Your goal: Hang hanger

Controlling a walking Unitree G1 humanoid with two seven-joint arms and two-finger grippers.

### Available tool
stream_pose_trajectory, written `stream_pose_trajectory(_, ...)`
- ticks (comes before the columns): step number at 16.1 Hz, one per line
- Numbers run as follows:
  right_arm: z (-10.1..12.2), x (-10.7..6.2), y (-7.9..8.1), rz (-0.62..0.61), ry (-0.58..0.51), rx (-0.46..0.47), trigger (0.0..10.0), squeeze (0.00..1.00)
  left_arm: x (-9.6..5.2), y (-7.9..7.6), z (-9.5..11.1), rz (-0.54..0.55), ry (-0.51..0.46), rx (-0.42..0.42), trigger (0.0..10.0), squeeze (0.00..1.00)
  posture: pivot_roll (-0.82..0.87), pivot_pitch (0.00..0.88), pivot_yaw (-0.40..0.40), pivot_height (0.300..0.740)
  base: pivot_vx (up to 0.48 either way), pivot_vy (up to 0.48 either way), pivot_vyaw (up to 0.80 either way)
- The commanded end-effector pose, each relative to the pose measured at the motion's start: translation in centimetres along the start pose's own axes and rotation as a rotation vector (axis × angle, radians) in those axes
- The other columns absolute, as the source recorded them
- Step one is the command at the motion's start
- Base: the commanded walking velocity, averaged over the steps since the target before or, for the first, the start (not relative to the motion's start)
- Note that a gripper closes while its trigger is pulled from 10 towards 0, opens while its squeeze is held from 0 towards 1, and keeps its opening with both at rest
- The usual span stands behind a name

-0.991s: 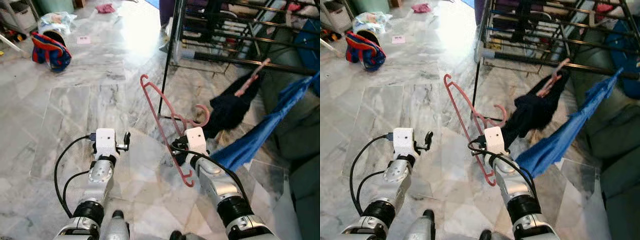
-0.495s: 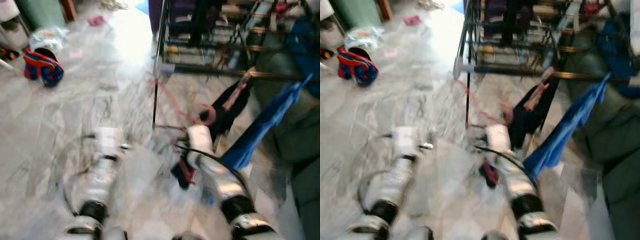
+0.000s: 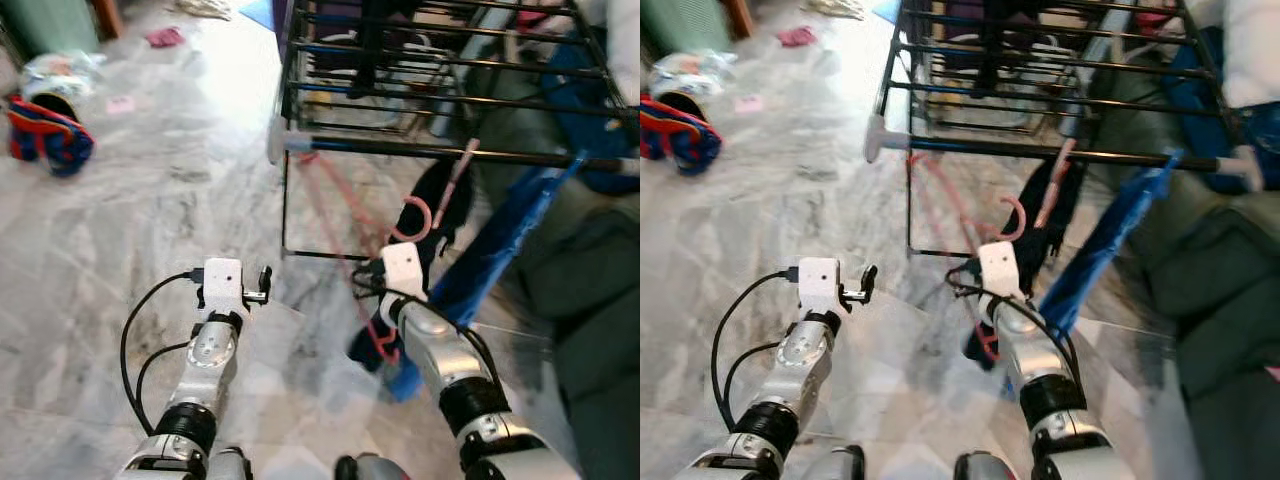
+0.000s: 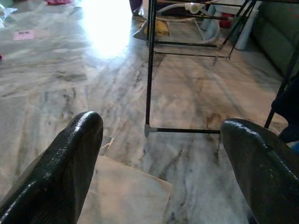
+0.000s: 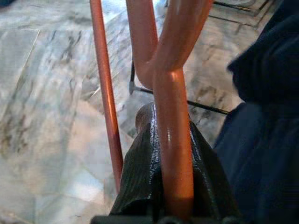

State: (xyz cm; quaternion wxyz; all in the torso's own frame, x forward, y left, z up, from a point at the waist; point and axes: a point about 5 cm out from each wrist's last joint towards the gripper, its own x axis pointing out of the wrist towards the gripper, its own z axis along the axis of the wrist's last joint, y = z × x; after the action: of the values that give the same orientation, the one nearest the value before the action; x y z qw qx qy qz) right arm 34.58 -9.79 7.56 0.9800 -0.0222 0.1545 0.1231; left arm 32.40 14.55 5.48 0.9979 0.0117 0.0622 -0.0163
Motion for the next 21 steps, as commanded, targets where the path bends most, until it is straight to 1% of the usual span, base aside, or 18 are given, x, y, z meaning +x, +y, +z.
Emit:
stream_pose_trajectory(1, 0.7, 0.3, 0.3, -0.006, -0.013, 0.019, 10.0, 0.00, -0.3, 0.3, -0.5, 0.001, 0.021, 0.002, 10.0, 0.00, 0.09, 0.187, -0.086, 0.740, 0.000, 0.000, 0.00)
stream_pose_trajectory(2, 1.6, 0.5, 0.4, -0.022, -0.033, 0.013, 10.0, 0.00, -0.3, 0.3, -0.5, 0.002, 0.020, 0.001, 10.0, 0.00, 0.09, 0.187, -0.086, 0.740, 0.000, 0.000, 0.00)
stream_pose_trajectory(3, 2.7, 0.7, 0.9, -0.014, -0.071, 0.024, 10.0, 0.00, -0.3, 0.3, -0.5, 0.001, 0.017, 0.000, 10.0, 0.00, 0.09, 0.187, -0.086, 0.740, 0.000, 0.000, 0.00)
stream_pose_trajectory(7, 4.2, 1.1, 1.9, -0.017, -0.105, 0.051, 10.0, 0.00, -0.2, 0.1, -0.4, -0.017, 0.014, -0.010, 10.0, 0.00, 0.10, 0.187, -0.081, 0.740, 0.000, 0.000, 0.00)
stream_pose_trajectory(8, 4.6, 1.3, 1.9, -0.021, -0.108, 0.059, 10.0, 0.00, -0.2, 0.0, -0.4, -0.026, 0.017, -0.009, 10.0, 0.00, 0.10, 0.188, -0.081, 0.740, 0.000, 0.000, 0.00)
stream_pose_trajectory(9, 5.4, 1.5, 1.5, -0.045, -0.118, 0.109, 10.0, 0.00, -0.2, -0.2, -0.4, -0.038, 0.017, -0.021, 10.0, 0.00, 0.10, 0.191, -0.081, 0.740, 0.000, 0.000, 0.00)
stream_pose_trajectory(11, 6.4, 1.8, 1.2, -0.052, -0.136, 0.113, 10.0, 0.00, -0.3, -0.5, -0.4, -0.064, 0.015, -0.042, 10.0, 0.00, 0.10, 0.194, -0.082, 0.740, 0.000, 0.000, 0.00)
stream_pose_trajectory(12, 7.9, 2.1, 0.9, -0.066, -0.154, 0.115, 10.0, 0.00, -0.5, -0.9, -0.5, -0.102, 0.014, -0.045, 10.0, 0.00, 0.10, 0.202, -0.084, 0.740, 0.000, 0.000, 0.00)
stream_pose_trajectory(14, 8.6, 2.3, 0.8, -0.082, -0.155, 0.103, 10.0, 0.00, -0.7, -1.0, -0.8, -0.109, 0.021, -0.046, 10.0, 0.00, 0.11, 0.213, -0.088, 0.740, 0.000, 0.000, 0.00)
stream_pose_trajectory(15, 9.5, 2.6, 0.9, -0.094, -0.144, 0.111, 10.0, 0.00, -0.9, -1.0, -1.1, -0.117, 0.031, -0.051, 10.0, 0.00, 0.12, 0.219, -0.092, 0.740, 0.000, 0.000, 0.00)
stream_pose_trajectory(17, 10.5, 2.8, 1.2, -0.075, -0.143, 0.113, 10.0, 0.00, -1.2, -1.1, -1.3, -0.122, 0.038, -0.057, 10.0, 0.00, 0.13, 0.224, -0.095, 0.740, 0.000, 0.000, 0.00)
stream_pose_trajectory(19, 10.7, 3.0, 1.2, -0.087, -0.104, 0.141, 10.0, 0.00, -1.4, -1.2, -1.6, -0.134, 0.051, -0.064, 10.0, 0.00, 0.14, 0.230, -0.106, 0.740, 0.000, 0.000, 0.00)
stream_pose_trajectory(21, 10.9, 3.0, 1.0, -0.108, -0.092, 0.140, 10.0, 0.00, -1.6, -1.2, -1.7, -0.135, 0.057, -0.070, 10.0, 0.00, 0.14, 0.231, -0.111, 0.740, 0.000, 0.000, 0.00)
